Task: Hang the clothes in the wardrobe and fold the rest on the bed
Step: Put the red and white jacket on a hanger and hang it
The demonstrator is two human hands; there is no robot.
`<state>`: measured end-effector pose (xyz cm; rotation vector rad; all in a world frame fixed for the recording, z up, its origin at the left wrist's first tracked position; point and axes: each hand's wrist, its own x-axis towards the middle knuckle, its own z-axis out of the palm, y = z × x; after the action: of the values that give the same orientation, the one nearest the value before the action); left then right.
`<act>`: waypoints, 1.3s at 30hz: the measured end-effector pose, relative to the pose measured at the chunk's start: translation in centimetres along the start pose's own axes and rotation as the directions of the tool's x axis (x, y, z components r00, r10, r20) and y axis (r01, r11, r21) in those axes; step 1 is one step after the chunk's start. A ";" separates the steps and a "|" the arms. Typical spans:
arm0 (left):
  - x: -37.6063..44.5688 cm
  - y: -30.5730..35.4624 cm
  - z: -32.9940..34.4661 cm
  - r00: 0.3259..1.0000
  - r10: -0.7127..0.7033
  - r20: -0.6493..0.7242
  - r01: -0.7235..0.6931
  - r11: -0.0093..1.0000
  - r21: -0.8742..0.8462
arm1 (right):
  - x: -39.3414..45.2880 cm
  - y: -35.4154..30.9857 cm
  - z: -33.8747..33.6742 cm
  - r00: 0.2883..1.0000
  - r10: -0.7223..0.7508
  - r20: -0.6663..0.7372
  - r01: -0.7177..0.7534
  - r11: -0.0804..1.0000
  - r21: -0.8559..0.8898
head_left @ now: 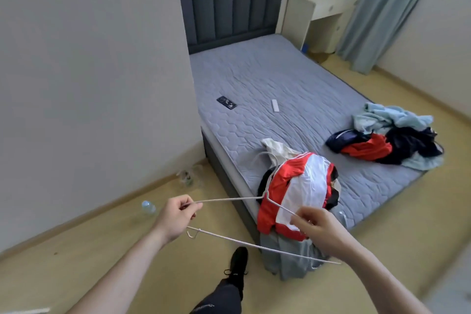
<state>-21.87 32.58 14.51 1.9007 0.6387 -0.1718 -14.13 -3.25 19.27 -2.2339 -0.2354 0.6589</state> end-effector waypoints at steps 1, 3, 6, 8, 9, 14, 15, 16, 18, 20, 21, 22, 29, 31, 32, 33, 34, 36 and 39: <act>2.0 0.7 1.5 0.999 -0.007 0.032 0.007 1.000 0.008 | 1.0 0.7 -0.7 1.000 0.026 -0.012 -0.026 1.000 0.015; 5.9 1.8 4.4 0.997 -0.022 0.076 0.021 1.000 0.023 | 3.2 2.0 -2.1 0.996 0.081 -0.037 -0.079 0.996 0.044; 11.5 3.0 8.0 0.989 -0.067 0.129 0.072 0.997 -0.032 | 6.8 3.9 -4.5 0.984 0.148 -0.097 -0.142 0.988 0.063; 15.4 3.0 10.2 0.982 -0.121 0.148 0.127 0.991 -0.036 | 9.3 5.1 -6.3 0.973 0.191 -0.129 -0.183 0.981 0.071; 17.2 3.2 11.1 0.977 -0.152 0.146 0.155 0.988 -0.005 | 10.4 5.8 -7.1 0.968 0.207 -0.138 -0.198 0.977 0.074; 25.0 3.6 16.6 0.931 -0.317 0.182 0.280 0.938 0.204 | 15.8 9.4 -10.6 0.935 0.290 -0.206 -0.288 0.957 0.042; 26.0 3.8 17.8 0.915 -0.344 0.209 0.281 0.918 0.279 | 16.7 10.1 -11.3 0.922 0.317 -0.222 -0.317 0.948 0.039; 26.8 4.1 19.1 0.900 -0.367 0.234 0.270 0.893 0.360 | 17.6 10.9 -12.0 0.908 0.344 -0.241 -0.346 0.938 0.035; 28.2 4.8 21.5 0.875 -0.395 0.279 0.231 0.849 0.475 | 19.4 12.4 -13.4 0.877 0.388 -0.283 -0.393 0.919 0.041; 29.9 6.0 24.5 0.865 -0.387 0.318 0.179 0.831 0.526 | 21.5 14.3 -14.8 0.850 0.420 -0.318 -0.422 0.904 0.067; 30.8 6.7 26.1 0.865 -0.374 0.334 0.151 0.830 0.538 | 22.6 15.3 -15.5 0.837 0.434 -0.332 -0.432 0.898 0.084; 31.6 7.4 27.8 0.866 -0.359 0.348 0.126 0.830 0.543 | 23.6 16.4 -16.0 0.824 0.450 -0.343 -0.443 0.891 0.103; 38.0 9.2 39.3 0.885 -0.282 0.370 0.051 0.850 0.524 | 30.6 24.7 -18.8 0.834 0.472 -0.285 -0.457 0.881 0.122; 40.0 8.8 42.3 0.891 -0.298 0.342 0.079 0.844 0.531 | 32.7 27.1 -19.4 0.844 0.468 -0.261 -0.451 0.883 0.126; 41.0 8.5 43.8 0.892 -0.312 0.328 0.095 0.837 0.538 | 33.8 28.4 -19.7 0.854 0.459 -0.245 -0.442 0.889 0.121; 41.8 8.0 45.1 0.888 -0.333 0.316 0.115 0.827 0.550 | 34.7 29.7 -19.9 0.865 0.448 -0.225 -0.434 0.894 0.112; 42.6 7.2 46.5 0.883 -0.356 0.305 0.132 0.813 0.567 | 35.6 30.9 -20.1 0.874 0.440 -0.204 -0.427 0.898 0.108; 44.0 5.6 48.9 0.863 -0.408 0.299 0.154 0.776 0.612 | 37.2 33.4 -20.5 0.894 0.417 -0.165 -0.404 0.908 0.107; 45.7 3.4 51.8 0.849 -0.450 0.277 0.180 0.740 0.648 | 39.1 36.7 -20.9 0.910 0.393 -0.129 -0.383 0.919 0.097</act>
<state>27.36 1.38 -22.73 2.2326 0.6581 -1.1081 28.67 -27.18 -10.89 -2.2669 0.3128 0.6921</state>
